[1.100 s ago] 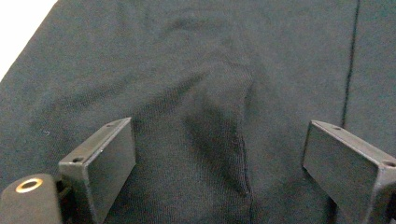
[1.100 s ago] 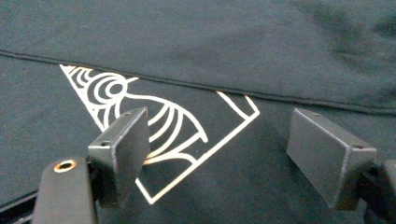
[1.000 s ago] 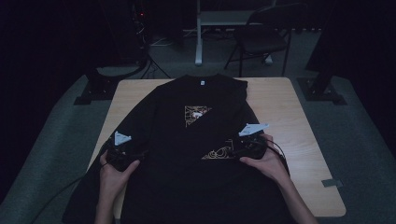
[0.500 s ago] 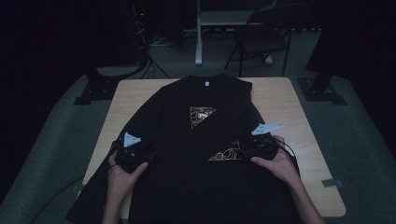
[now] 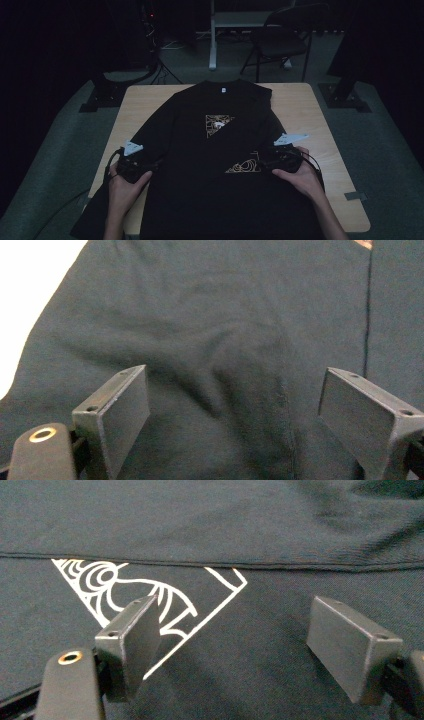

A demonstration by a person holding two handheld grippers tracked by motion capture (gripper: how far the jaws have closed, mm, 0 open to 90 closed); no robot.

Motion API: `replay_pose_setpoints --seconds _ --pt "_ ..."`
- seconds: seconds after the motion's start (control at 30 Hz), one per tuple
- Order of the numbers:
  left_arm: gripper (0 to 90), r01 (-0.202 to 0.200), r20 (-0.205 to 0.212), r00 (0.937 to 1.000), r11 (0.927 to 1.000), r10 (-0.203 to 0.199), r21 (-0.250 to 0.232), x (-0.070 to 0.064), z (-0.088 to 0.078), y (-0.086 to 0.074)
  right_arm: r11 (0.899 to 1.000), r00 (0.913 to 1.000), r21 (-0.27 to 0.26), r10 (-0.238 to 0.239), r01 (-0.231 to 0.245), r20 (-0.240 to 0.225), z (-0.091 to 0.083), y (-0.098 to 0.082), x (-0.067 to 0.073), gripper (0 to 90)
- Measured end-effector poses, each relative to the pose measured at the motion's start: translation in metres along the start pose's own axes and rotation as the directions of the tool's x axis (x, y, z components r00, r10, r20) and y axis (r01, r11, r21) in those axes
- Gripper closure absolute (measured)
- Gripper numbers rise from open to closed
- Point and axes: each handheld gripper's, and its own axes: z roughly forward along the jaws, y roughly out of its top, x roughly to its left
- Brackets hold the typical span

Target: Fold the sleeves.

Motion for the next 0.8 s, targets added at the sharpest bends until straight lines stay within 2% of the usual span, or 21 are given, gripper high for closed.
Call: replay_pose_setpoints --seconds 0.27,0.8 --pt "14.0 0.06 -0.005 0.9982 0.9982 -0.06 -0.005 0.025 -0.009 -0.003 1.0 1.0 0.0 -0.004 0.004 0.007 0.0 0.0 0.001 21.1" --pt "14.2 0.105 -0.052 0.9932 0.9945 -0.105 0.0 0.052 -0.017 -0.012 1.0 0.9995 0.006 -0.02 0.02 0.026 0.001 0.0 0.003 21.0"
